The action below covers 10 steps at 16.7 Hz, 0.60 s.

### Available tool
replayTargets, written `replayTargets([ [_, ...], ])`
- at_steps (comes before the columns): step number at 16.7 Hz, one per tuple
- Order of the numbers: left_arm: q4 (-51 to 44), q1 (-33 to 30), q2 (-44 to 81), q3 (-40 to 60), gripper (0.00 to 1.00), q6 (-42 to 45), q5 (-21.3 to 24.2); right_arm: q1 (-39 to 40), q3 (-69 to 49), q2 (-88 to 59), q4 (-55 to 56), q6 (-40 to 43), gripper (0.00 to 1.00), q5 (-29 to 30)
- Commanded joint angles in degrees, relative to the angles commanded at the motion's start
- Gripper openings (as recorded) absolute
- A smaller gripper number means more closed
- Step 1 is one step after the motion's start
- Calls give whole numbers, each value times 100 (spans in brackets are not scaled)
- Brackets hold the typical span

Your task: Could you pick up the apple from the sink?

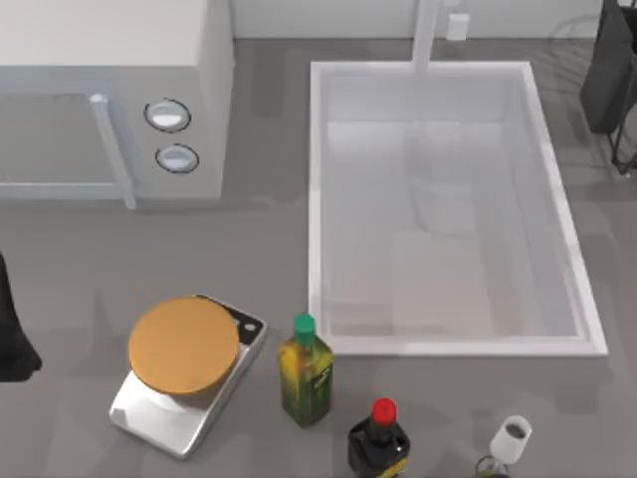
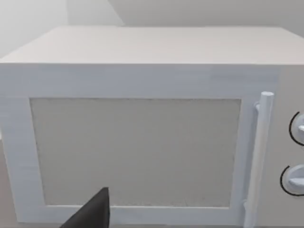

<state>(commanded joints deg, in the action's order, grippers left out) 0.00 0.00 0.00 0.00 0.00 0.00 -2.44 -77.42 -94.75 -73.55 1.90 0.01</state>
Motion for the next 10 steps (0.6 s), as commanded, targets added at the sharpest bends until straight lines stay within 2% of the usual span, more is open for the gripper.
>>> replayTargets([
  [6,0,0,0,0,100,0,0,0,1317,-283,1756,-12,0,0],
  [10,0,0,0,0,100,0,0,0,1663,-362,2113,-16,0,0],
])
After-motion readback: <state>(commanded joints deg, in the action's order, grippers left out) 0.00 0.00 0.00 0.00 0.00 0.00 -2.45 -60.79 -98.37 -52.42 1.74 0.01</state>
